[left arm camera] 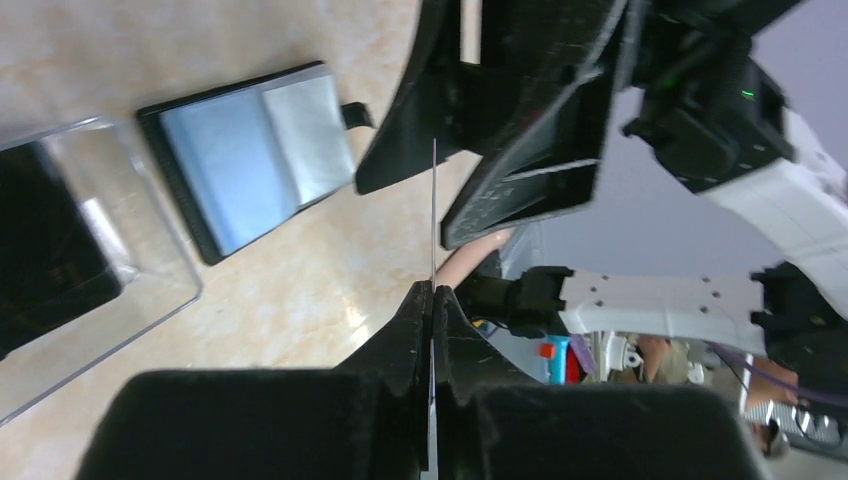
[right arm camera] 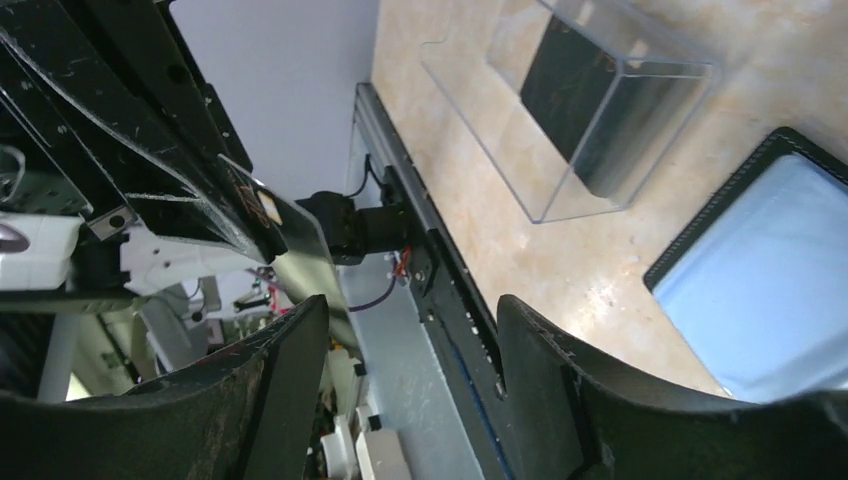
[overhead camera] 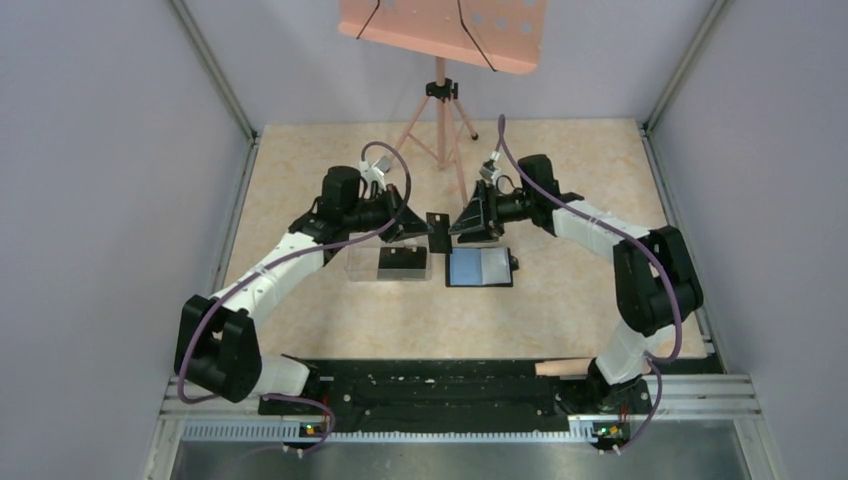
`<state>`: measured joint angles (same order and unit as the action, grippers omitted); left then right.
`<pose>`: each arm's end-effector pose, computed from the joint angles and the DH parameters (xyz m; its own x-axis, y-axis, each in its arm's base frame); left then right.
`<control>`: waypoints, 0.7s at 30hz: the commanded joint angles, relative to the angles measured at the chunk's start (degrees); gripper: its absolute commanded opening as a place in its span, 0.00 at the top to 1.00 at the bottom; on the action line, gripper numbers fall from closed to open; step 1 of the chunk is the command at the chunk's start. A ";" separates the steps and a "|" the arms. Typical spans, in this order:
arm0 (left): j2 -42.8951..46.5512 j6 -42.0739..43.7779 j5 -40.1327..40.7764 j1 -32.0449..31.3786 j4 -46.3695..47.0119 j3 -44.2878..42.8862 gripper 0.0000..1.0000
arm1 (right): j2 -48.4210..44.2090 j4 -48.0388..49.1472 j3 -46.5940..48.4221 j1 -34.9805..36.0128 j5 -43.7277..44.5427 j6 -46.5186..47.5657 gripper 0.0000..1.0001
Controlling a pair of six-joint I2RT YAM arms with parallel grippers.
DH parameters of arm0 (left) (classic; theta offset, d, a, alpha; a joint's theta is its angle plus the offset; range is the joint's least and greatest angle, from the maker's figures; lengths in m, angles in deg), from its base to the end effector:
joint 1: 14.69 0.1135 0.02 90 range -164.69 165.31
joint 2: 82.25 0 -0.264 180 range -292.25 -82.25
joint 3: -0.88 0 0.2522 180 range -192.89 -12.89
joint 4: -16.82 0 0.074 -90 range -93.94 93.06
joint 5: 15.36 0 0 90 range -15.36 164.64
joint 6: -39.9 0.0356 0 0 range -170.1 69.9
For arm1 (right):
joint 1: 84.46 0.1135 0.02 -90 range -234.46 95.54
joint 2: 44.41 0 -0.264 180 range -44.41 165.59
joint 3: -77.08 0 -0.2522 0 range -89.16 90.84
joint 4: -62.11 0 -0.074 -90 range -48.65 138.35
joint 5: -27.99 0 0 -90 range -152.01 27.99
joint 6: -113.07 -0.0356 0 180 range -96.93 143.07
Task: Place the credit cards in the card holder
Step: Move the storage box to the center of the board.
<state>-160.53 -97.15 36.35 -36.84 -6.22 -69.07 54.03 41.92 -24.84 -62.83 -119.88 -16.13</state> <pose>0.2723 -0.1347 0.2824 -0.9038 -0.2524 -0.3457 0.1826 0.5031 -0.8447 0.3289 0.1629 0.2265 -0.9703 -0.0231 -0.2409 -0.2335 0.3508 0.9069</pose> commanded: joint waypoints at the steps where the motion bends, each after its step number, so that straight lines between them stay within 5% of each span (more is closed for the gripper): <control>1: 1.53 -4.36 -9.31 0.03 13.64 1.22 1.00 | -3.51 15.87 -2.31 0.35 -7.26 -7.92 0.40; 7: 1.16 -6.30 -9.84 0.04 16.26 2.36 1.00 | -4.14 33.31 -6.26 0.41 -10.36 -19.79 0.53; 12: 1.07 -6.73 -9.31 -0.04 16.98 2.75 1.00 | -4.33 37.16 -7.03 1.15 -12.09 -21.83 0.62; 16: 0.99 -6.96 -8.79 -0.01 16.99 2.98 1.00 | -4.13 40.90 -7.29 2.35 -12.51 -24.56 0.79; 19: 1.09 -7.02 -8.57 -0.02 17.09 3.25 1.00 | -4.04 43.79 -8.07 2.78 -12.34 -27.23 1.00; 21: 1.27 -6.81 -8.42 -0.05 16.90 3.41 0.98 | -4.01 45.21 -8.58 2.73 -12.15 -28.13 1.00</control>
<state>-160.51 -104.08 27.96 -36.58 7.12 -66.18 52.39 79.77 -32.58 -61.23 -131.14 -40.85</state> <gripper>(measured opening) 0.011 0.014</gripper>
